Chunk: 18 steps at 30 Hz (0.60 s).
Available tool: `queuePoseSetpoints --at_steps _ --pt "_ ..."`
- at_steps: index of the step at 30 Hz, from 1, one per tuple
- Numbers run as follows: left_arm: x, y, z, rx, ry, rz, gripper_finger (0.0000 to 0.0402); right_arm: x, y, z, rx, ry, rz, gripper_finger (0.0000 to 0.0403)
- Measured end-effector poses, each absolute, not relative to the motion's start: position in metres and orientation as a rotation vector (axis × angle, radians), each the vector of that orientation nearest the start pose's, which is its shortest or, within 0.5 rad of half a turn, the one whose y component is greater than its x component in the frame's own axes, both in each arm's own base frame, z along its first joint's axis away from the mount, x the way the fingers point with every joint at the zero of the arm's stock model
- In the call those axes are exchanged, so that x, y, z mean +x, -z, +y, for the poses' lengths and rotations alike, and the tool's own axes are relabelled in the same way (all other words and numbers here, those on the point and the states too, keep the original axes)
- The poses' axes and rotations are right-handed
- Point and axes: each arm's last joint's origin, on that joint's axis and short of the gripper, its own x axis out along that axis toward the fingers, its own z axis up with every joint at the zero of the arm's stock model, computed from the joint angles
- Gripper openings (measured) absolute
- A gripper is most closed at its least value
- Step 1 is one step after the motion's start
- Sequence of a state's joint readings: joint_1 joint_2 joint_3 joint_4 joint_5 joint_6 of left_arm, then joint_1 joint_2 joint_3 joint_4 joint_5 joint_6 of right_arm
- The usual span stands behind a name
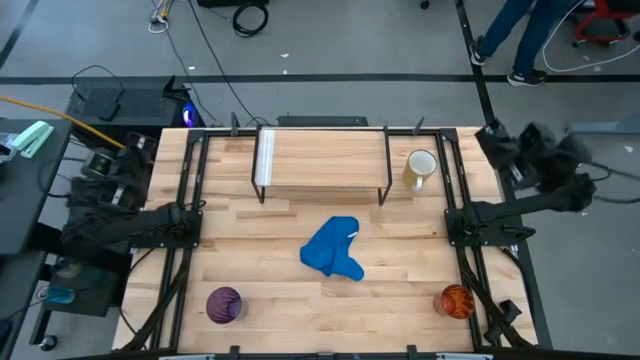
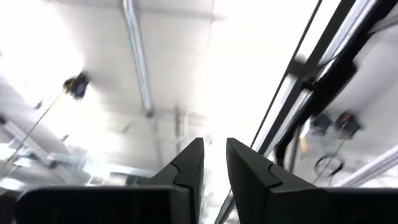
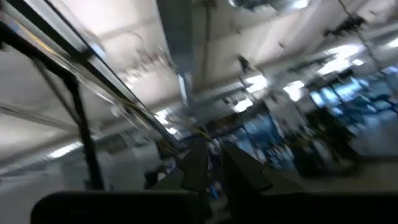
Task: Stack small to large cups/mugs on shelf
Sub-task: Move the yellow mug to the center of the table
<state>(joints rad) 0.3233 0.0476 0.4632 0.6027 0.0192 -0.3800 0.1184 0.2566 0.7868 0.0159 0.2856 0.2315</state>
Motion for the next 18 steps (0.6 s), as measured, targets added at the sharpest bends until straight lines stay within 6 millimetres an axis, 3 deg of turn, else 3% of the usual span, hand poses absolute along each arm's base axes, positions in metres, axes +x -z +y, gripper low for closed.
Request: queuePoseSetpoints --at_steps 8,18 --pt "0.019 -0.392 0.008 -0.255 -0.282 -0.558 0.0069 0.026 -0.452 -0.011 0.371 0.382 -0.192 0.0052" --pt "0.053 -0.423 0.02 -0.387 -0.418 0.016 0.0068 0.039 -0.482 -0.014 0.378 0.675 0.298 0.0052"
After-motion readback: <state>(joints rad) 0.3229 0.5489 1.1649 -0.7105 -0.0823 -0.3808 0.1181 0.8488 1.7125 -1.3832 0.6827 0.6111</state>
